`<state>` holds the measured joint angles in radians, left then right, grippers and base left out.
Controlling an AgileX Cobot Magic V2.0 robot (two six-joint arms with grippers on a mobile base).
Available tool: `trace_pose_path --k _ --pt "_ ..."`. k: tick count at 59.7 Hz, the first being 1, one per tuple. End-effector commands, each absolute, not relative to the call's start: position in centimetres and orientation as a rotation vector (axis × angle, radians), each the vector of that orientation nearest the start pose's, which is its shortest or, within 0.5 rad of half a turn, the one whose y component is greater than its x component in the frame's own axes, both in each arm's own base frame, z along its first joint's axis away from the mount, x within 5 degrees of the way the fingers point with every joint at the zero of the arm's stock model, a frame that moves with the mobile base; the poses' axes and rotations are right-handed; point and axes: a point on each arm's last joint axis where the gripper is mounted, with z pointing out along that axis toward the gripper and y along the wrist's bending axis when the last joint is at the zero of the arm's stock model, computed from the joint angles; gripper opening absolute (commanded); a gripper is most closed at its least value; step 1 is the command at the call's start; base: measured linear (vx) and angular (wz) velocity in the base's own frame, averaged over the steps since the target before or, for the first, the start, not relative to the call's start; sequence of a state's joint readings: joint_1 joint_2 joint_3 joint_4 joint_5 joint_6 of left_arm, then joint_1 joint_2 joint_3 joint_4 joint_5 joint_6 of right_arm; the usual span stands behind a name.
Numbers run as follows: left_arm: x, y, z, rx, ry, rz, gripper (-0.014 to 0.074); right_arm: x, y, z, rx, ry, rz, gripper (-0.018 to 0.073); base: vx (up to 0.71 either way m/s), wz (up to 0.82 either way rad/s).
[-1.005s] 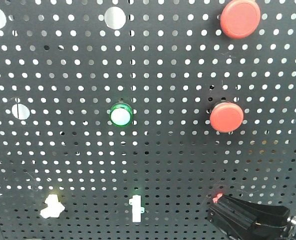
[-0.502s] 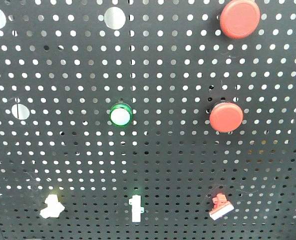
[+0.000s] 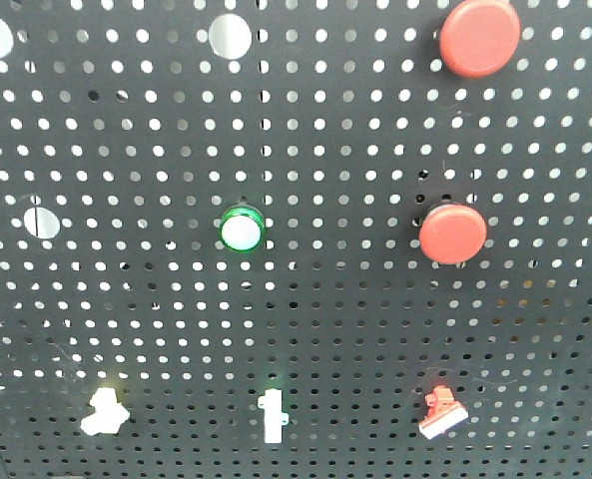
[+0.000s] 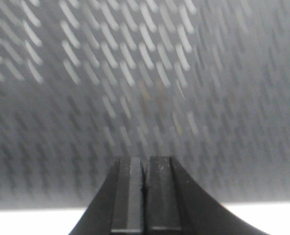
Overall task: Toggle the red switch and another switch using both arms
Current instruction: 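Withdraw the right gripper away from the red switch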
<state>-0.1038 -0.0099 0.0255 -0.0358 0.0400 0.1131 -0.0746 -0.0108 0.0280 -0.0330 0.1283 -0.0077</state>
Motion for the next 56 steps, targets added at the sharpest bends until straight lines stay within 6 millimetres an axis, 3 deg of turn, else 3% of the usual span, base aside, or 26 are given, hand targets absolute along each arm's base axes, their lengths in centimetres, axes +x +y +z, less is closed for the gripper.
trace_pose_path --k 1,56 --pt "5.61 -0.56 20.26 0.121 1.463 -0.028 0.0003 5.59 -0.48 19.34 0.028 1.594 -0.103 -0.0006 0.0 0.0" --pt "5.61 -0.56 20.26 0.121 1.463 -0.029 0.0003 5.6 -0.48 19.29 0.029 1.599 -0.103 -0.0006 0.0 0.0"
